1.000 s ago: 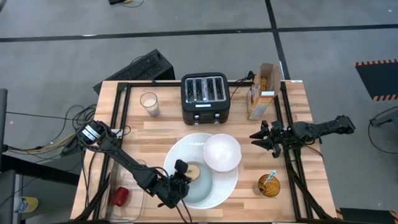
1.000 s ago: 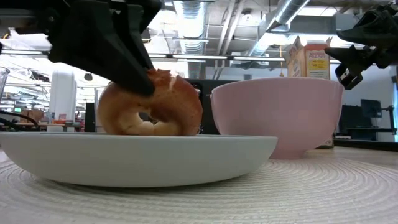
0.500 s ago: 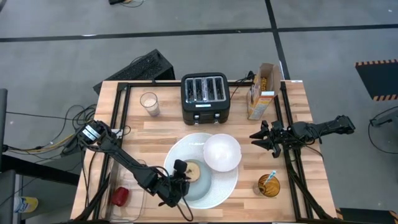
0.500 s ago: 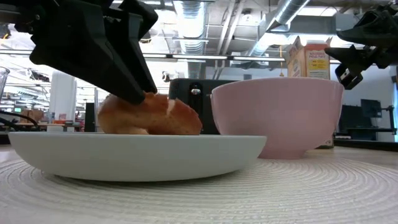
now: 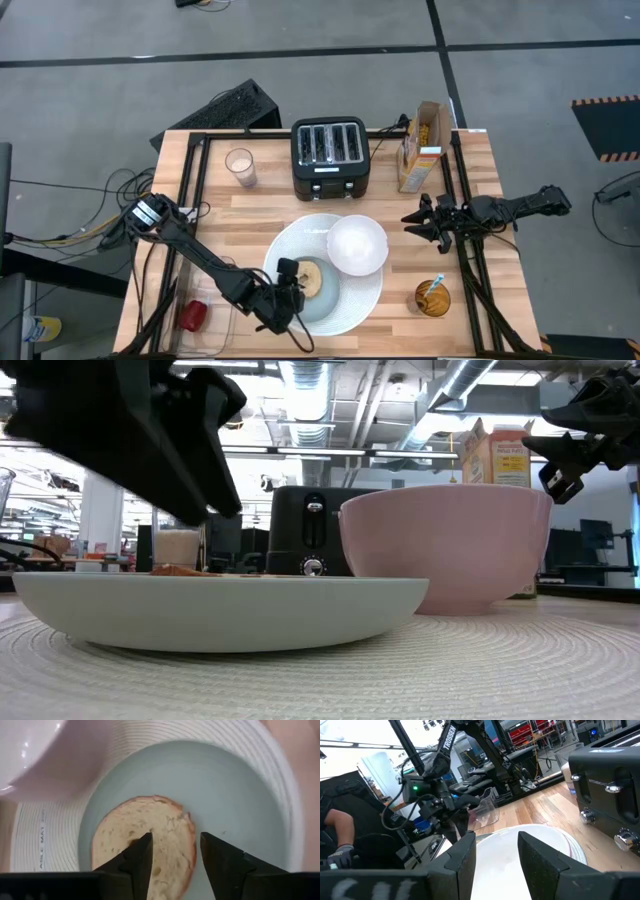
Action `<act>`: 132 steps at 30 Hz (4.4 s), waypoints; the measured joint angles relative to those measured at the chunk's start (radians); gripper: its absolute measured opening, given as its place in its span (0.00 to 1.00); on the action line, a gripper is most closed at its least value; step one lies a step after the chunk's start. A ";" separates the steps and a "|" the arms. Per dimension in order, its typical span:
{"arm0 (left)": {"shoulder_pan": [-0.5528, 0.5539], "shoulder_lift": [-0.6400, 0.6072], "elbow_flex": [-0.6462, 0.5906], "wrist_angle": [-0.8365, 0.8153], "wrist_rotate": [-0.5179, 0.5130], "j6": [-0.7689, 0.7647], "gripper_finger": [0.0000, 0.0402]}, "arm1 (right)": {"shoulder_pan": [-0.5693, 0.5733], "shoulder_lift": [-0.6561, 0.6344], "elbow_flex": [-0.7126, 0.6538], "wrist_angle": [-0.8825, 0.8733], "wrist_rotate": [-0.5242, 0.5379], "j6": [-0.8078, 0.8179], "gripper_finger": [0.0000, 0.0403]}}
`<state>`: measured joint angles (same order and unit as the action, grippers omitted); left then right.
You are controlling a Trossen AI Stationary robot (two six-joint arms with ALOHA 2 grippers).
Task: Arrange a breakfast setting
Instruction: Put the red apple on the light blue plate
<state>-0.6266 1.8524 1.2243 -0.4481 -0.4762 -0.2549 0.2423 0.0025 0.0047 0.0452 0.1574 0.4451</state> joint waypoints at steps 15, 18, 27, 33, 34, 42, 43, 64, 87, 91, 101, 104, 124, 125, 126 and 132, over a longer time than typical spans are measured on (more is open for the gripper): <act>0.009 -0.003 0.267 -0.650 0.334 -0.501 0.41 | 0.000 0.000 0.000 0.000 0.000 0.000 0.42; 0.008 -0.003 0.314 -0.755 0.373 -0.565 0.41 | 0.000 0.000 0.000 0.000 0.000 0.000 0.42; -0.029 -0.004 0.490 -1.094 0.393 -0.702 0.41 | 0.000 0.000 0.000 0.000 0.000 0.000 0.42; -0.061 -0.011 0.502 -1.124 0.499 -0.800 0.41 | 0.000 0.000 0.000 0.000 0.000 0.000 0.42; -0.067 -0.013 0.500 -1.123 0.508 -0.812 0.41 | 0.000 0.000 0.000 0.000 0.000 0.000 0.42; -0.097 -0.016 0.489 -1.122 0.513 -0.882 0.41 | 0.000 0.000 0.000 0.000 0.000 0.000 0.42; -0.099 -0.020 0.489 -1.122 0.513 -0.884 0.41 | 0.000 0.000 0.000 0.000 0.000 0.000 0.42; -0.190 -0.399 0.131 -1.055 0.553 -1.112 0.41 | 0.000 0.000 0.000 0.000 0.000 0.000 0.42; -0.402 -0.472 -0.180 -0.671 0.699 -1.626 0.60 | 0.000 0.000 0.000 0.000 0.000 0.000 0.42; -0.412 -0.472 -0.236 -0.563 0.722 -1.670 0.68 | 0.000 0.000 0.000 0.000 0.000 0.000 0.42; -0.412 -0.429 -0.277 -0.463 0.726 -1.663 0.74 | 0.000 0.000 0.000 0.000 0.000 0.000 0.42; -0.409 -0.399 -0.277 -0.458 0.725 -1.640 0.74 | 0.000 0.000 0.000 0.000 0.000 0.000 0.42; -0.403 -0.266 -0.275 -0.442 0.734 -1.595 0.74 | 0.000 0.000 0.000 0.000 0.000 0.000 0.42; -0.403 -0.265 -0.275 -0.442 0.733 -1.590 0.74 | 0.000 0.000 0.000 0.000 0.000 0.000 0.42; -0.403 -0.265 -0.276 -0.442 0.733 -1.590 0.74 | 0.000 0.000 0.000 0.000 0.000 0.000 0.42; -0.403 -0.264 -0.278 -0.450 0.724 -1.570 0.74 | 0.000 0.000 0.000 0.000 0.000 0.000 0.42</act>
<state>-1.0294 1.5879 0.9466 -0.8981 0.2477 -1.8248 0.2423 0.0028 0.0046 0.0452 0.1577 0.4452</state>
